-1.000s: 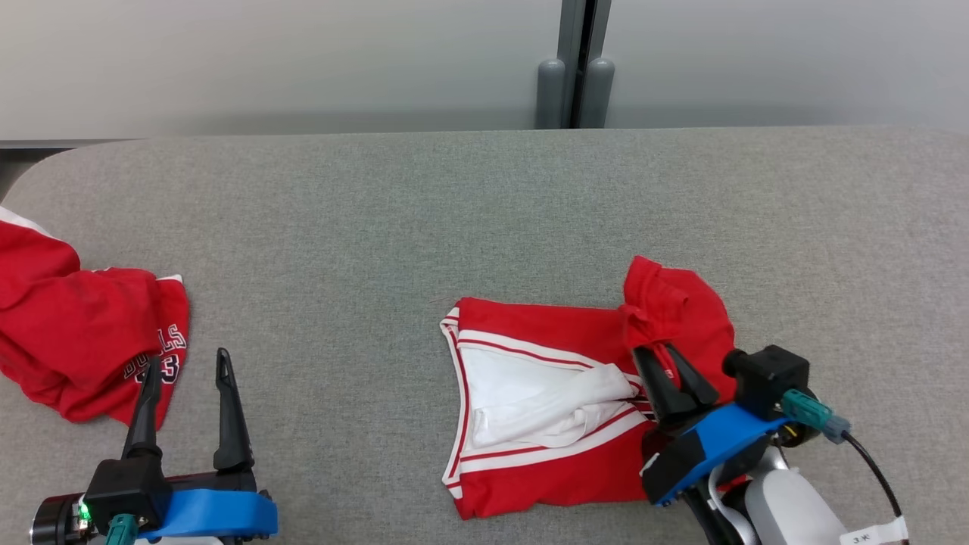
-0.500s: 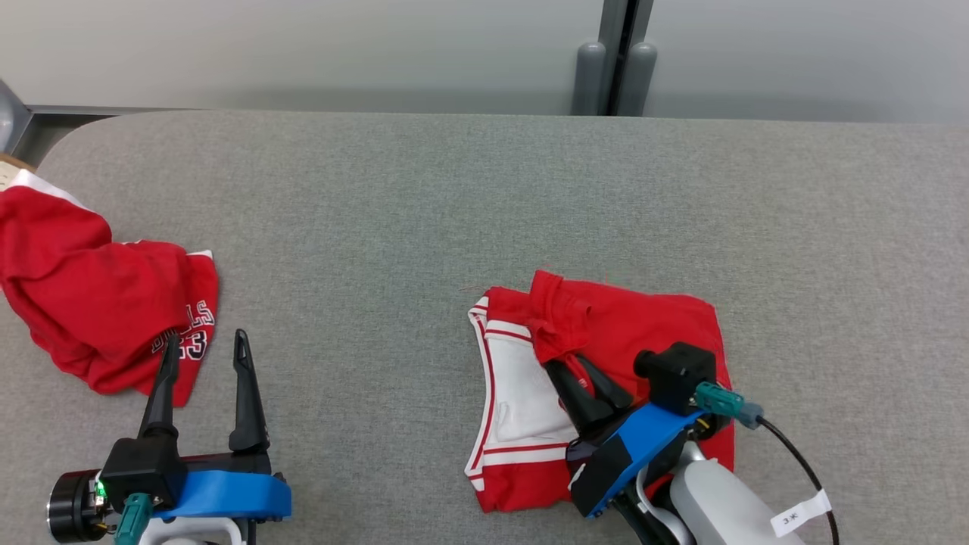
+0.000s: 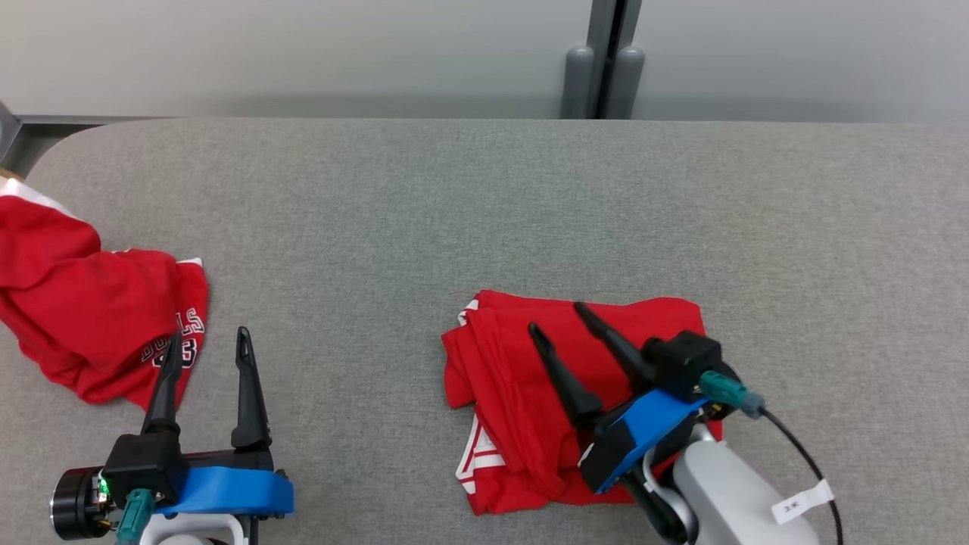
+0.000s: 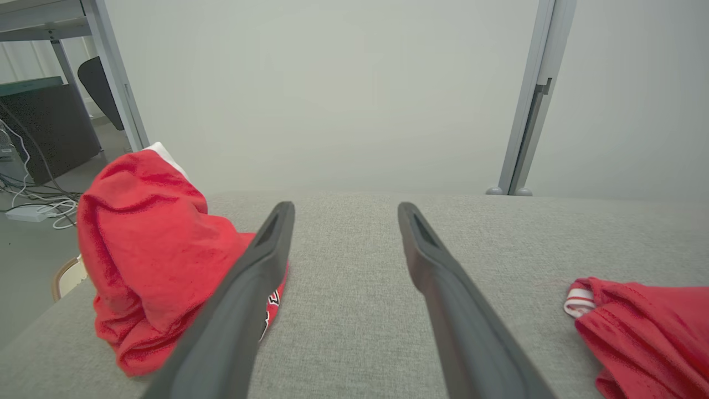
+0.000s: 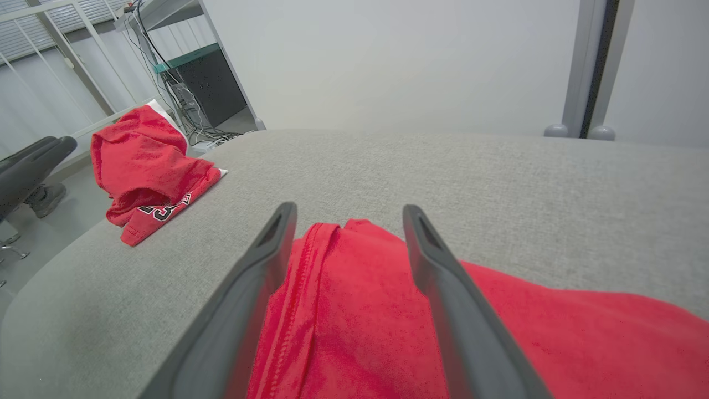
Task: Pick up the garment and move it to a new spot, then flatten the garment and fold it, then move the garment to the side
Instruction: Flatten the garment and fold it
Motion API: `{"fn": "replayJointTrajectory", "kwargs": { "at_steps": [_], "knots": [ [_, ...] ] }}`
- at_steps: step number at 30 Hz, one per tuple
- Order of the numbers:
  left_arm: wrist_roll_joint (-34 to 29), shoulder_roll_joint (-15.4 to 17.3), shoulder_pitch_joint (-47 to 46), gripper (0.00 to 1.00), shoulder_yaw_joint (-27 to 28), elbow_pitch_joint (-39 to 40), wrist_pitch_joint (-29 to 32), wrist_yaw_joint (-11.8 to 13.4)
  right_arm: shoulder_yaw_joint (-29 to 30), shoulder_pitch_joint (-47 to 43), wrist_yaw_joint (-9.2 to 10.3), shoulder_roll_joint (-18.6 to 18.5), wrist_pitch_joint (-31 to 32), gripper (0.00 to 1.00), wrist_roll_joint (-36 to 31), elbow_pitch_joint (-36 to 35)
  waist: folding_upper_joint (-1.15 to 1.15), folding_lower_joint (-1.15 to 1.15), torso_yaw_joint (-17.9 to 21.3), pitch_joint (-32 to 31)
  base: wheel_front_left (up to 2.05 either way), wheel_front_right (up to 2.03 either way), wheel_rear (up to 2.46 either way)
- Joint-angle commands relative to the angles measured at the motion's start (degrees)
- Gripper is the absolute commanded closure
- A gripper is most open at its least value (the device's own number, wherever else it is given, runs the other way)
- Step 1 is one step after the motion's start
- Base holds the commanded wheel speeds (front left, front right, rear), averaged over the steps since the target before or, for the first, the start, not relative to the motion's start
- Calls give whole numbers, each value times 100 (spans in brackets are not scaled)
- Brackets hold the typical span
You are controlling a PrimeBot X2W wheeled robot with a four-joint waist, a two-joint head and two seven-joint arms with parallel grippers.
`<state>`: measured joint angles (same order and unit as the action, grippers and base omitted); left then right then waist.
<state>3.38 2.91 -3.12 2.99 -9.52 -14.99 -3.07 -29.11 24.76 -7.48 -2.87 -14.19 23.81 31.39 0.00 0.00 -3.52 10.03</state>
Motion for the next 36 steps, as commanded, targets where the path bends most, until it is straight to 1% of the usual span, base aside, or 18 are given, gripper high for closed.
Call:
{"fn": "replayJointTrajectory", "kwargs": {
  "at_steps": [1, 5, 10, 14, 18, 23, 26, 32, 36],
  "knots": [
    [16, 0, -5, 0, 3, 6, -26, -4, 82, 63, -3, -5, -32, 0, -91, -23, 0, 0, 50, -34, 0, 0, 0],
    [17, 0, 46, 0, -21, 32, -26, 26, 740, -223, -3, -112, -97, 0, -589, -398, 0, 0, 168, -105, 0, 0, 0],
    [-17, 1, 88, 0, -21, 65, -26, 19, 1633, -716, -3, -253, -103, 0, -1005, -1338, 0, 0, 296, -173, 0, 0, 0],
    [-33, 1, 128, 0, -21, 81, -26, 2, 2236, -1204, -3, -250, -100, 0, -1223, -1991, 0, 0, 364, -212, 0, 0, 0],
    [-44, 1, 170, 0, -27, 62, -26, -22, 2659, -1746, -3, -173, -102, 0, -1342, -2435, 0, 0, 386, -278, 0, 0, 0],
    [-70, 1, 239, 0, -41, 49, -26, -37, 2944, -2437, -3, -51, -102, 0, -1387, -2776, 0, 0, 375, -361, 0, 0, 0],
    [-86, 0, 273, 0, -43, 55, -26, -31, 2943, -2630, -3, -21, -102, 0, -1398, -2828, 0, 0, 385, -388, 0, 0, 0],
    [-122, 0, 324, 0, -85, 6, -25, -46, 2920, -2682, -3, -2, -102, 0, -1388, -2748, 0, 0, 388, -438, 0, 0, 0],
    [-108, -1, 335, 0, -247, -34, -26, -138, 2901, -2631, -3, 0, -102, 0, -1348, -2664, 0, 0, 376, -469, 0, 0, 0]
  ]
}}
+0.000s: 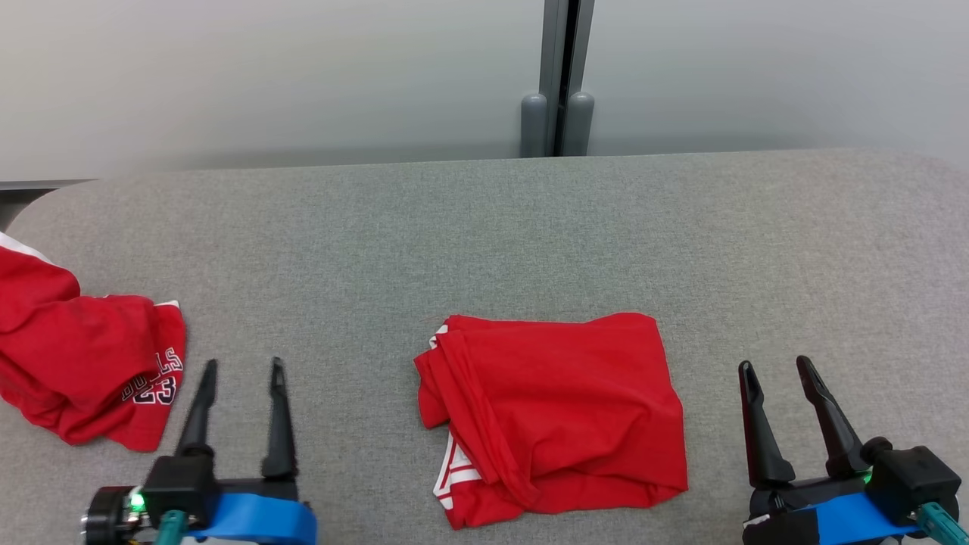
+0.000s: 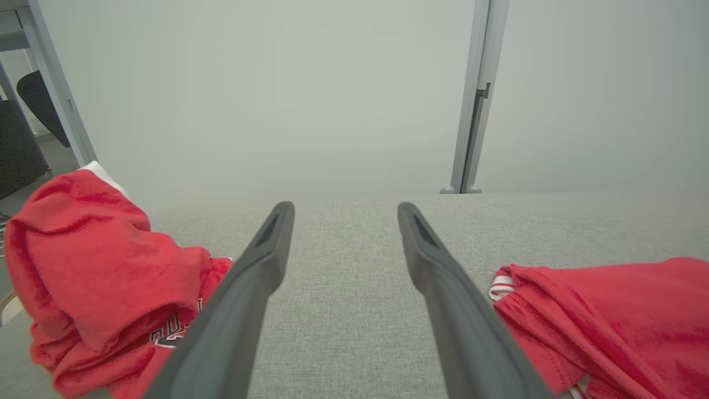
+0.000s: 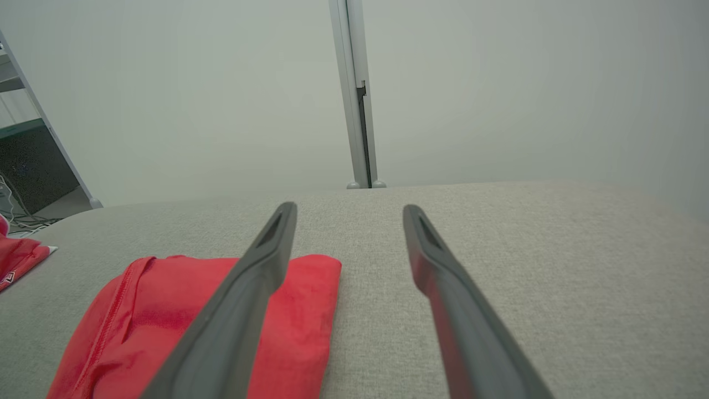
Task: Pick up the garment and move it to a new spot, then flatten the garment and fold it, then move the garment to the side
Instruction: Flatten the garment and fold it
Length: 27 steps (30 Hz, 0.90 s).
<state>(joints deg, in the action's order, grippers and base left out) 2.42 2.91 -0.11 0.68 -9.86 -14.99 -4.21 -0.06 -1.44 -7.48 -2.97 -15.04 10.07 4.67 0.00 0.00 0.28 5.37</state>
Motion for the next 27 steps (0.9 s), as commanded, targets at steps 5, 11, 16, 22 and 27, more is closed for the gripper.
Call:
{"fn": "replayJointTrajectory", "kwargs": {
  "at_steps": [5, 11, 16, 22, 27],
  "knots": [
    [78, -1, 27, 0, -580, -201, -26, -185, -37, 16, -3, 11, -18, 0, 42, 113, 0, 0, -13, -29, 0, 0, 0],
    [186, 1, -95, 0, -1395, -414, -26, -291, -85, 118, -3, 10, -18, 0, 70, 203, 0, 0, 26, 1, 0, 0, 0],
    [393, 5, -152, 0, -1872, -706, -26, -333, -111, 153, -3, 10, -18, 0, 98, 246, 0, 0, 94, 48, 0, 0, 0],
    [722, 161, -295, 0, -2626, -1233, -26, -335, -131, 164, -3, 11, -18, 0, 132, 261, 0, 0, 157, 129, 0, 0, 0],
    [1013, 304, -416, 0, -3153, -1480, -26, -323, -143, 215, -3, 9, -18, 0, 163, 274, 0, 0, 191, 217, 0, 0, 0]
  ]
}}
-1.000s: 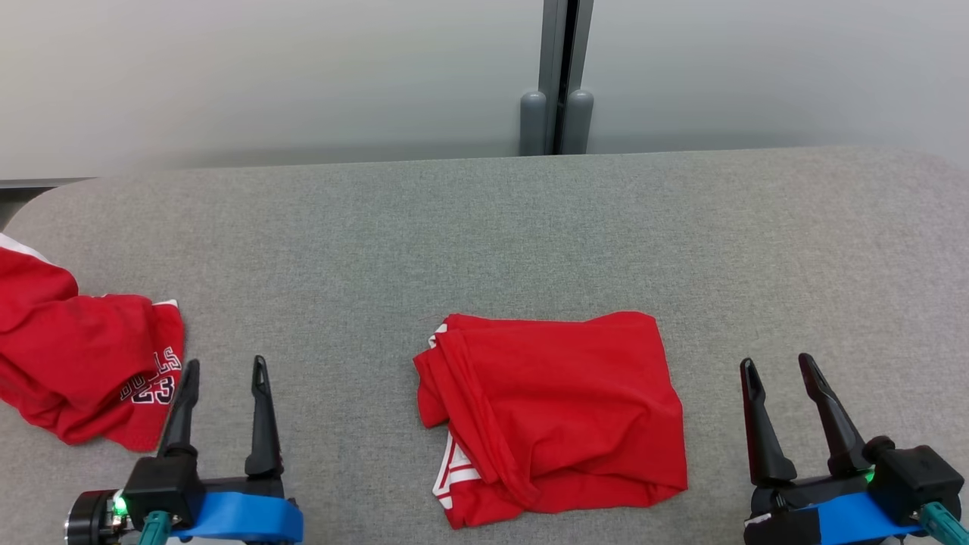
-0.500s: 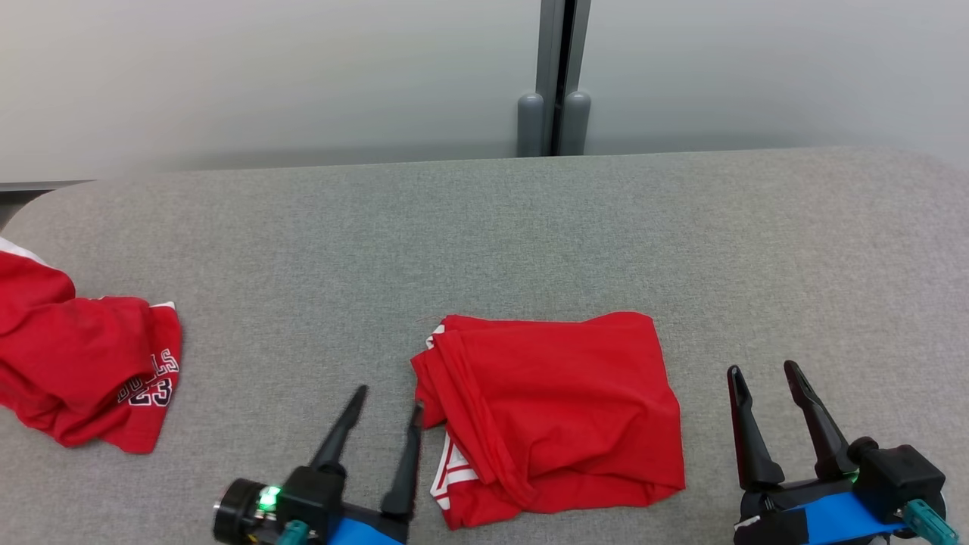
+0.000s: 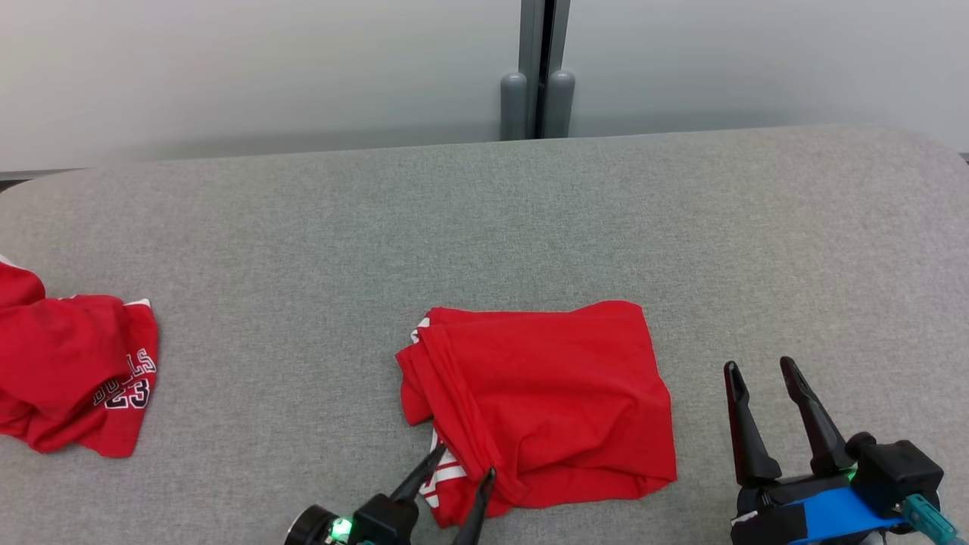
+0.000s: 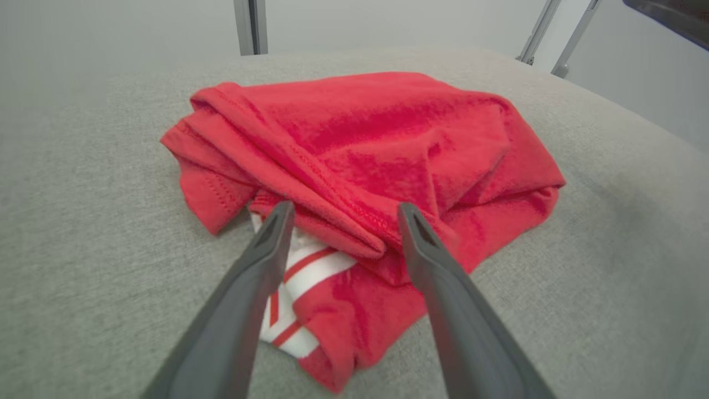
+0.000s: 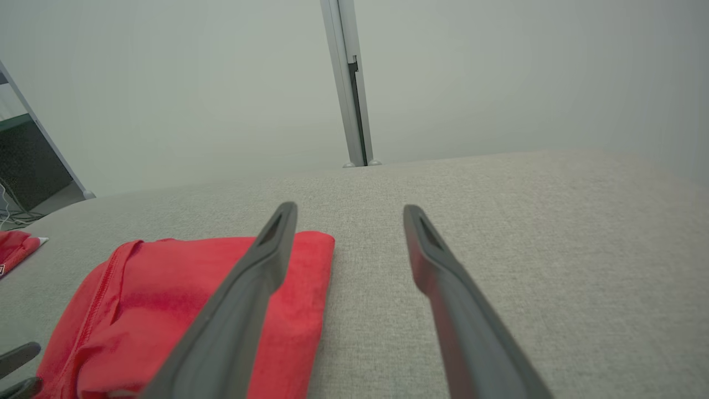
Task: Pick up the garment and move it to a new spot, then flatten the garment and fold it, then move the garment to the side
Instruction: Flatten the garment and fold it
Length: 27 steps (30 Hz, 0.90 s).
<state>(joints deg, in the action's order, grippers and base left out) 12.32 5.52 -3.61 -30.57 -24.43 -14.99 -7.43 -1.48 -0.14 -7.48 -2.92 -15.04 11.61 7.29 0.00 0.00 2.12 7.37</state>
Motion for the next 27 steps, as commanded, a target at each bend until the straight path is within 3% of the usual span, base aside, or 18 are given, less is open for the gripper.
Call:
{"fn": "replayJointTrajectory", "kwargs": {
  "at_steps": [1, 11, 12, 13, 14, 15, 27],
  "knots": [
    [73, 58, -108, 0, -114, -64, -26, -1, -6, 101, -3, 4, -18, 0, 19, 14, 0, 0, 15, 37, 0, 0, 0],
    [405, 106, -413, 0, -635, -508, -25, -2, -72, 200, -3, 4, -18, 0, 63, 73, 0, 0, 84, 160, 0, 0, 0],
    [436, 109, -443, 13, -669, -573, -25, -2, -75, 209, -3, 4, -18, 0, 60, 81, 0, 0, 90, 167, 0, 0, 0],
    [456, 108, -484, 61, -679, -615, -26, -2, -79, 215, -3, 4, -18, 0, 62, 88, 0, 0, 94, 173, 0, 0, 0],
    [456, 108, -484, 61, -679, -615, -26, -2, -79, 215, -3, 4, -18, 0, 62, 88, 0, 0, 94, 173, 0, 0, 0],
    [497, 101, -541, 100, -681, -684, -26, -2, -82, 217, -3, 4, -18, 0, 70, 102, 0, 0, 101, 178, 0, 0, 0],
    [493, 326, -272, 100, -397, -175, -26, -2, -2, 112, -3, 4, -18, 0, 81, 165, 0, 0, 14, 147, 0, 0, 0]
  ]
}}
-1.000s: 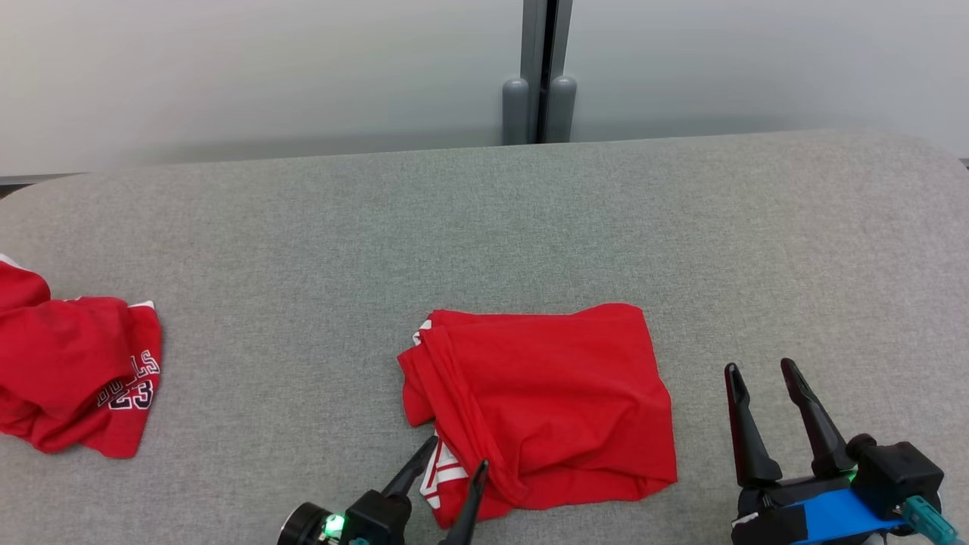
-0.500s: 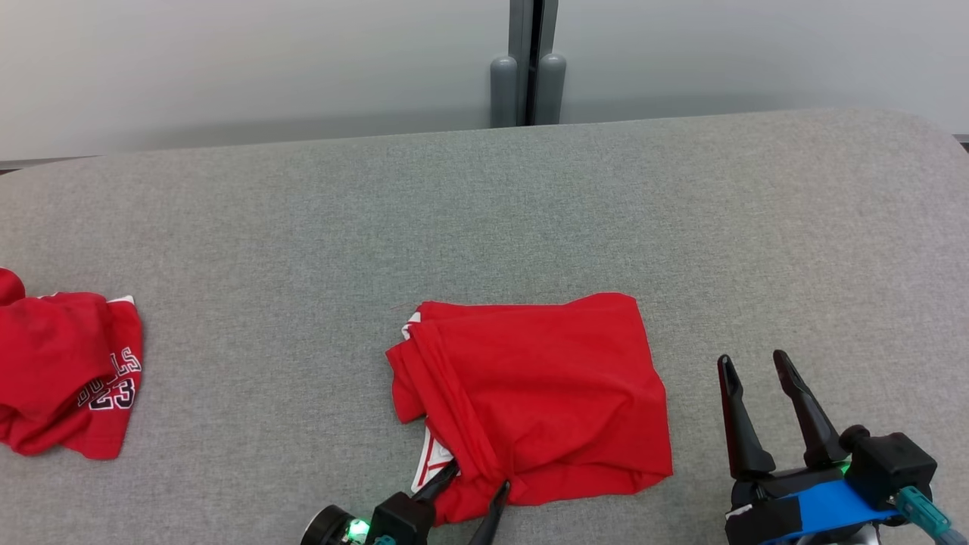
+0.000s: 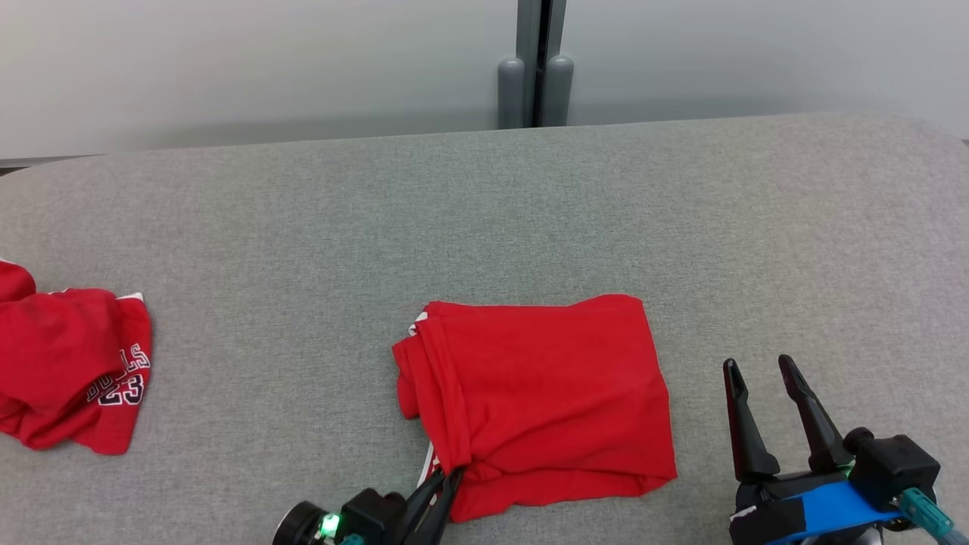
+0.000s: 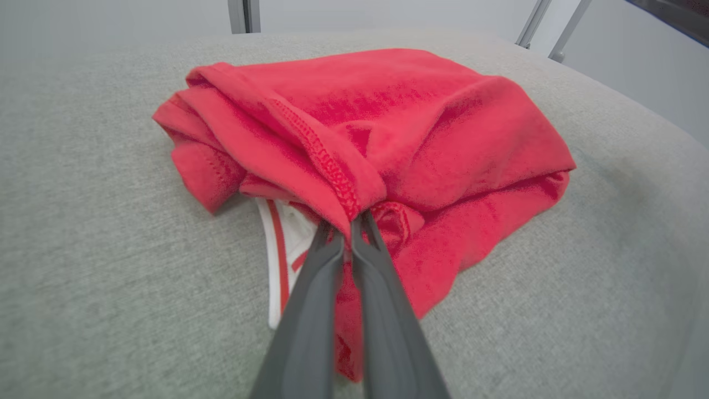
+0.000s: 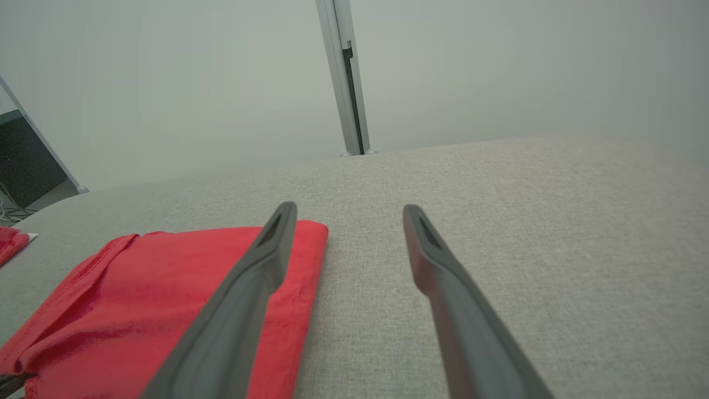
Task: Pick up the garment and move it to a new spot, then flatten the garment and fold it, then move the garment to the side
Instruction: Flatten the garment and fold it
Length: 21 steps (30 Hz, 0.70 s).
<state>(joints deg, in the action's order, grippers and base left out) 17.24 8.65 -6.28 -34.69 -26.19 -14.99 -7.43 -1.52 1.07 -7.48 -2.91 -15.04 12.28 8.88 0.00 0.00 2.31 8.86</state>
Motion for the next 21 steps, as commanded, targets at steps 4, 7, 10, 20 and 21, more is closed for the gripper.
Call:
{"fn": "replayJointTrajectory", "kwargs": {
  "at_steps": [4, 7, 10, 20, 21],
  "knots": [
    [74, 116, 131, 64, -107, 125, 10, -3, 42, -34, -3, 3, -18, 0, 15, 78, 0, 0, -63, -18, 0, 0, 0],
    [65, 123, 160, 0, -132, 192, 2, 34, 35, -14, -3, 3, -18, 0, 26, 131, 0, 0, -83, -30, 0, 0, 0],
    [50, 74, 199, 0, -42, 369, -15, 136, 36, 8, -3, 3, -18, 0, -21, 153, 0, 0, -85, -49, 0, 0, 0],
    [-137, 139, 459, 0, 1012, 1439, -23, 642, 187, 47, -3, 2, -18, 0, -91, 45, 0, 0, -164, -134, 0, 0, 0],
    [-162, 135, 470, 0, 1168, 1555, -23, 693, 195, 46, -3, 2, -18, 0, -91, 41, 0, 0, -175, -146, 0, 0, 0]
  ]
}}
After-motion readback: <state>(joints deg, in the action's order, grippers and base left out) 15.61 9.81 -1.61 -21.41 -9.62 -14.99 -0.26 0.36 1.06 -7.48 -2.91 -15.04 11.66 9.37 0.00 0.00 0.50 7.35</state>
